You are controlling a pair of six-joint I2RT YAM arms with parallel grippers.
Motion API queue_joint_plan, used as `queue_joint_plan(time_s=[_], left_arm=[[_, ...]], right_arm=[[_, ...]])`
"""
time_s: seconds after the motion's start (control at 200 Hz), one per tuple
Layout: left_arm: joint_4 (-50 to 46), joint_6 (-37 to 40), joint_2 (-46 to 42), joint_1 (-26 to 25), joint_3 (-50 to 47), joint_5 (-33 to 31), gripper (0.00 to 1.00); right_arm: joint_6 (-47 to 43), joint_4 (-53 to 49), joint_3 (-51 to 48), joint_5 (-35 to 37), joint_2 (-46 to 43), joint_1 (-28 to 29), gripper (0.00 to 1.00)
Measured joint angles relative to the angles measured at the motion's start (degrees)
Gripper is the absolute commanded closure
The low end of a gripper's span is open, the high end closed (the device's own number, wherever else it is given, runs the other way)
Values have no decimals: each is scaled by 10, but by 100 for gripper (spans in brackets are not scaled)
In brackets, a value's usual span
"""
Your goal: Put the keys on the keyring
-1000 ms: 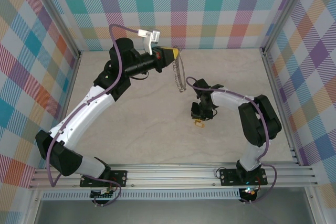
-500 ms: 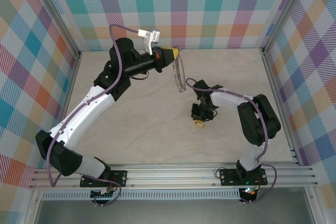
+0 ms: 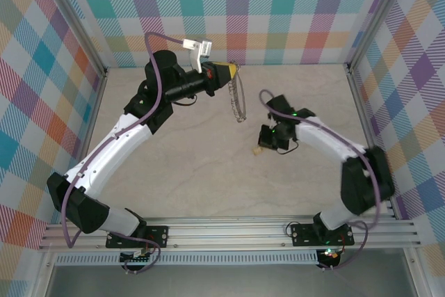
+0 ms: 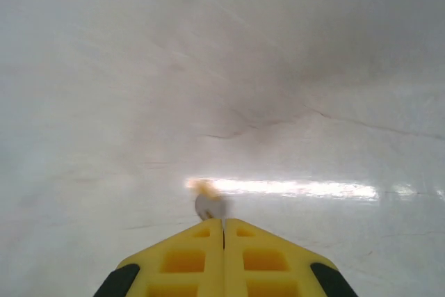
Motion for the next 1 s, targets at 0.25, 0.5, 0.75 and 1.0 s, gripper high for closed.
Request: queue_joint_plan(time_s=[0.25,0.5,0.75,1.0], left_arm=[[1,1,0,0,0,10,100],[11,17,0,-2,3,28,100],[6,58,14,-9,46,50,100],[-6,79,35,-13,76,63,100]], right_arm=[[-12,104,30,-130,-155,-76,100],[41,244,66,-291,-147,-118,100],[88,344,132,-384,-132,-126,100],[111,373,167,-413,-125,-137,100]])
